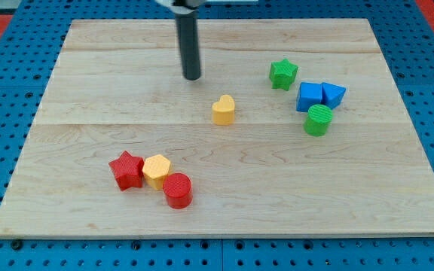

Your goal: Place the yellow heart diagonal to the red circle

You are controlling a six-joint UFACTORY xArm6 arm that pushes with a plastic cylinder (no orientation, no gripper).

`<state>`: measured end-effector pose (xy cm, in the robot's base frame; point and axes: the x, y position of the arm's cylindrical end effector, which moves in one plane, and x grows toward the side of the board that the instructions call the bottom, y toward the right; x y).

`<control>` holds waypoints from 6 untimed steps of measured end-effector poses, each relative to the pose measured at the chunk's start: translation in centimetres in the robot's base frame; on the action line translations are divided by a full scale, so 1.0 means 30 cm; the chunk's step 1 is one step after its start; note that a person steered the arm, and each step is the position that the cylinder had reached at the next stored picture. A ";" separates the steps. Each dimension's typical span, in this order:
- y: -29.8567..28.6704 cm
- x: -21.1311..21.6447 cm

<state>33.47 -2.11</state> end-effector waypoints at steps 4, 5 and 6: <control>-0.377 0.240; -0.220 0.086; 0.078 0.134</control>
